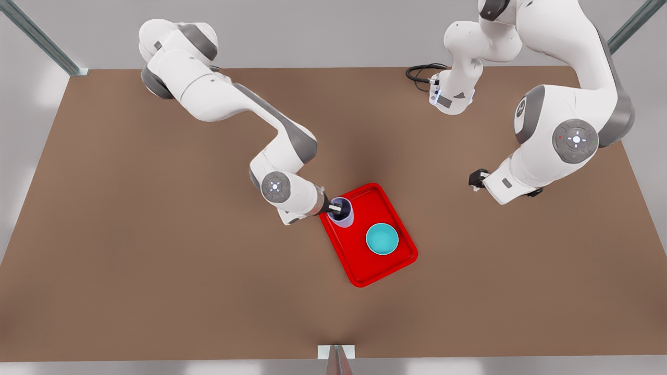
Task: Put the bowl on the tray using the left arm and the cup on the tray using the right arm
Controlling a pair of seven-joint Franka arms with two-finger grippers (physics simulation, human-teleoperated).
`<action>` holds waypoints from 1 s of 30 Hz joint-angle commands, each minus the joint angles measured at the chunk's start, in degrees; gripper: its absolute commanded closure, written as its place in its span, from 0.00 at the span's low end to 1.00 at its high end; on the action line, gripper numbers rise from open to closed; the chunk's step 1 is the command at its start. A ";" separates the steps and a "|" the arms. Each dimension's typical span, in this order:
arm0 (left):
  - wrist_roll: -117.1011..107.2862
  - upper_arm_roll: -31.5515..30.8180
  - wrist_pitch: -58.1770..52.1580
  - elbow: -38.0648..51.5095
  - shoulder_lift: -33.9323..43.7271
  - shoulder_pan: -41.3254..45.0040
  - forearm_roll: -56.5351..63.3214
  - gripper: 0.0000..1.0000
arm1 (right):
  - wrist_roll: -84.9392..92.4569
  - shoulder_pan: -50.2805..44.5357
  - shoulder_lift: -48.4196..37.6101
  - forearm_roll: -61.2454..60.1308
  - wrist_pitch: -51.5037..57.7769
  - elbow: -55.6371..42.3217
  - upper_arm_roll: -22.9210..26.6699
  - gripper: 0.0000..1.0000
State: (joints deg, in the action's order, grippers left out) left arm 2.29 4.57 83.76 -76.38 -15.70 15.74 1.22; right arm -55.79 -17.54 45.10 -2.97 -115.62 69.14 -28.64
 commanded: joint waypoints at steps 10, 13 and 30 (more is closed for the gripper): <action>0.00 0.00 0.00 -0.09 -0.47 -0.01 0.01 0.00 | -0.28 -1.10 5.44 7.10 -3.12 0.91 0.08 0.79; 0.00 0.00 0.00 0.00 -0.47 -0.09 0.01 0.00 | 0.07 -1.01 6.93 8.77 -3.12 1.00 0.08 0.64; 0.09 0.00 -0.09 0.35 -0.74 -0.09 0.01 0.00 | 15.01 21.31 -15.56 10.26 9.09 8.30 -0.01 0.00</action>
State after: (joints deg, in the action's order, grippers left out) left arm 2.29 4.57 83.68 -75.98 -16.29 15.65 1.21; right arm -40.62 5.26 28.17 7.35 -105.06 77.36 -28.58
